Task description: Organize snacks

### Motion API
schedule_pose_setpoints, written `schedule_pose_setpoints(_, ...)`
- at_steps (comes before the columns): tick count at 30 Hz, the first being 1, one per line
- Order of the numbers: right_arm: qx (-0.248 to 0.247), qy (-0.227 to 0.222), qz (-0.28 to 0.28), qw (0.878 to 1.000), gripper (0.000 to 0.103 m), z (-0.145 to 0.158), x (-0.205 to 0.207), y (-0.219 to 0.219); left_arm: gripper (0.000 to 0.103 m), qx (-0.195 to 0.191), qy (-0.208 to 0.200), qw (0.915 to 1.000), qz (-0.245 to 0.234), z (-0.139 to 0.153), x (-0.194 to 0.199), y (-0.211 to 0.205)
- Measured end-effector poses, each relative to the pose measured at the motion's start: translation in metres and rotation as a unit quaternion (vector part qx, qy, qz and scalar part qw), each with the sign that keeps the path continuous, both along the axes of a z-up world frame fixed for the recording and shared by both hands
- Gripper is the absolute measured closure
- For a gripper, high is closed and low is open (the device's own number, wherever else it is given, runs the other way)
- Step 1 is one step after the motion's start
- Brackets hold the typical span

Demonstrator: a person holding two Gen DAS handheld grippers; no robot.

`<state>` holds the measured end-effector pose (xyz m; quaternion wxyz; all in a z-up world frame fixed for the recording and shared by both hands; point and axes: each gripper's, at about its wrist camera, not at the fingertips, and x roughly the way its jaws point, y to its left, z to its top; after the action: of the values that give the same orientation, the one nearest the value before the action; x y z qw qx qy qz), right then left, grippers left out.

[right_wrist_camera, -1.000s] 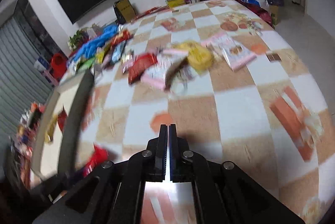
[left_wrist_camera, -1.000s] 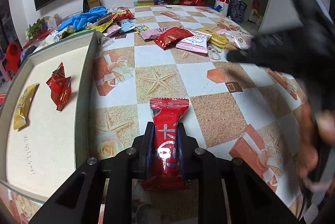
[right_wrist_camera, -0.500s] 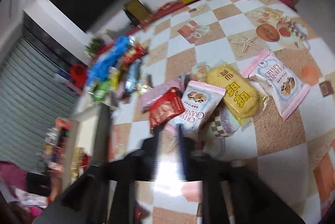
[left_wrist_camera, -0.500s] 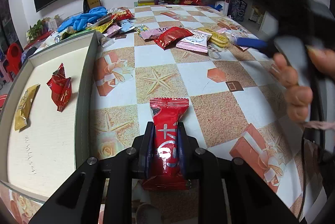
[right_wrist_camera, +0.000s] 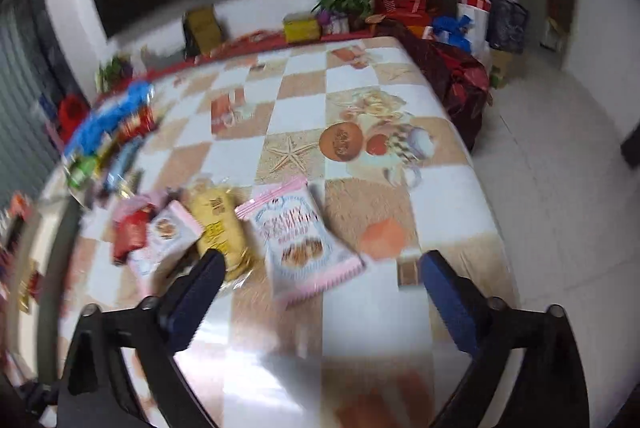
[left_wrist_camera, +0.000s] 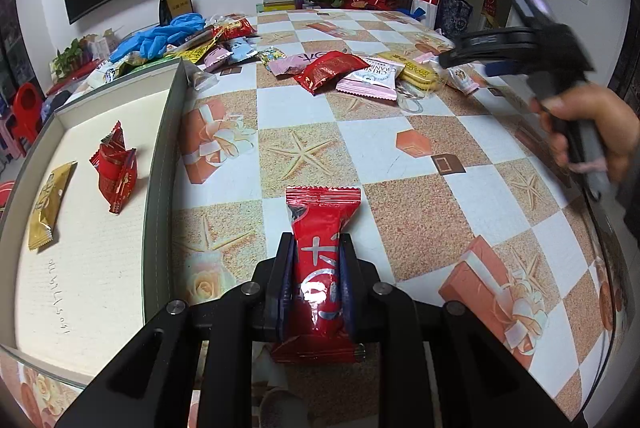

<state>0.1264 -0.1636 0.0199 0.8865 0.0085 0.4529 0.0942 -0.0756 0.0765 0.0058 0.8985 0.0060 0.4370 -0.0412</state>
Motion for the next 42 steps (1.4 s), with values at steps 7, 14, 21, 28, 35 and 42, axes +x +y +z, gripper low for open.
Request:
schedule_pose_setpoints(7, -0.036, 0.045, 0.071, 0.996, 0.064, -0.029, 0.027, 0.038, 0.080, -0.001, 0.000, 1.0000, 0.000, 0.000, 0.000, 0.000)
schedule_pose_setpoints(14, -0.027, 0.036, 0.032, 0.998, 0.064, -0.026, -0.051, 0.033, 0.080, 0.001, 0.000, 1.0000, 0.000, 0.000, 0.000, 0.000)
schedule_pose_setpoints(21, 0.003, 0.019, 0.029, 0.999, 0.064, -0.014, -0.161, 0.064, 0.080, -0.001, 0.000, 1.0000, 0.001, 0.000, 0.000, -0.001)
schedule_pose_setpoints(28, -0.028, -0.013, 0.034, 0.999, 0.064, -0.017, -0.174, 0.089, 0.082, -0.020, 0.000, 0.9998, 0.001, 0.001, 0.000, 0.004)
schedule_pose_setpoints(35, -0.008, -0.013, 0.034, 0.999, 0.063, -0.018, -0.177, 0.082, 0.081, 0.017, -0.001, 0.9999, 0.000, 0.000, 0.000, -0.002)
schedule_pose_setpoints(42, -0.007, -0.013, 0.034, 0.999, 0.063, -0.017, -0.177, 0.082, 0.081, 0.056, -0.006, 0.9984, 0.000, 0.000, -0.001, -0.012)
